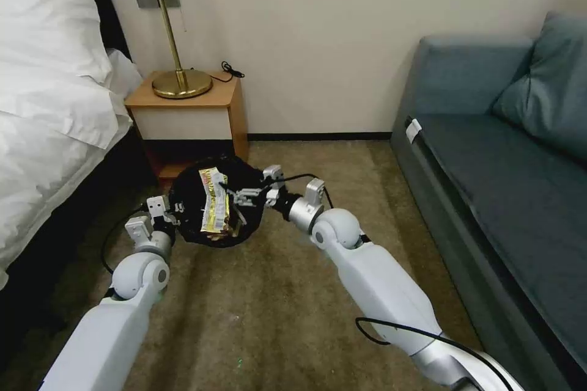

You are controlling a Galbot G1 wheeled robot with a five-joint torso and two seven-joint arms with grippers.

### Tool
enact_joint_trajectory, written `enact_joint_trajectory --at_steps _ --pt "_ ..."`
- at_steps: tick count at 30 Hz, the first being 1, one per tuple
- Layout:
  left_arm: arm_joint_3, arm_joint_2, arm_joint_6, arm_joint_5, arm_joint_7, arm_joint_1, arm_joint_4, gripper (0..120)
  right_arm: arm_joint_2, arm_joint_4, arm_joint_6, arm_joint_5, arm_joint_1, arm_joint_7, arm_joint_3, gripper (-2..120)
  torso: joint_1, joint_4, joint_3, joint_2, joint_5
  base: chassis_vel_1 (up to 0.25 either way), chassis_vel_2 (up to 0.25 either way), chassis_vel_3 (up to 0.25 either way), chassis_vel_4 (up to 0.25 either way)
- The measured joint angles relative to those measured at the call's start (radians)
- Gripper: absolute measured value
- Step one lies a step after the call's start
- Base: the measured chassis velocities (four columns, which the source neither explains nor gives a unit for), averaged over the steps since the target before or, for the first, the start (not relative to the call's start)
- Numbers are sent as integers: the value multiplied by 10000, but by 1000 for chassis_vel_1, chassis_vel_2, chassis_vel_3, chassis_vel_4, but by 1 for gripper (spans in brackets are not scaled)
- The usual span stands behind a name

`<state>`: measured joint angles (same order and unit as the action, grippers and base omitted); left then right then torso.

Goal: Pick up the trash bin, then pick up the garbage on the floor and place it into the trash bin.

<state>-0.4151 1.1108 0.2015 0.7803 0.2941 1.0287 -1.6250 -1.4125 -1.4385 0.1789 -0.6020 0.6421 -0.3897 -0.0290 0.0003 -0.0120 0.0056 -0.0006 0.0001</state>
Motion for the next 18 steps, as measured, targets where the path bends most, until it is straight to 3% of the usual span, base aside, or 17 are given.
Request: enact_joint_trajectory --at_steps 1,2,4,8,11,14,17,18 --pt "-83 169 226 698 488 -28 -163 1 -5 -31 1 -12 46 31 153 100 -1 1 0 0 0 0 0 0 0" --pt "-83 169 226 698 488 -28 -163 1 -5 -31 1 -12 46 31 153 100 -1 1 0 0 0 0 0 0 0" --pt "-265 556 563 1481 1316 -137 -350 1 -7 -108 2 -22 189 64 536 100 -1 -6 0 0 1 0 0 0 0" --pt "-390 886 713 1782 1886 -207 -425 1 8 -166 1 -24 326 71 816 100 0 -1 0 0 1 0 0 0 0" --pt "-670 1618 1089 2127 3035 -345 -619 1 40 -215 -7 -25 523 68 1137 100 0 -4 -1 0 3 0 0 0 0" --pt "-752 1829 1297 2142 3498 -353 -639 1 51 -227 -12 -25 598 63 1214 100 -1 -5 0 0 2 0 0 0 0" --pt "-1026 2104 2104 2558 5234 -447 -687 1 100 -240 -41 -11 804 24 1316 100 0 0 0 0 0 0 0 0 0" --pt "-1026 2104 2104 2558 5234 -447 -687 1 100 -240 -41 -11 804 24 1316 100 0 0 0 0 0 0 0 0 0"
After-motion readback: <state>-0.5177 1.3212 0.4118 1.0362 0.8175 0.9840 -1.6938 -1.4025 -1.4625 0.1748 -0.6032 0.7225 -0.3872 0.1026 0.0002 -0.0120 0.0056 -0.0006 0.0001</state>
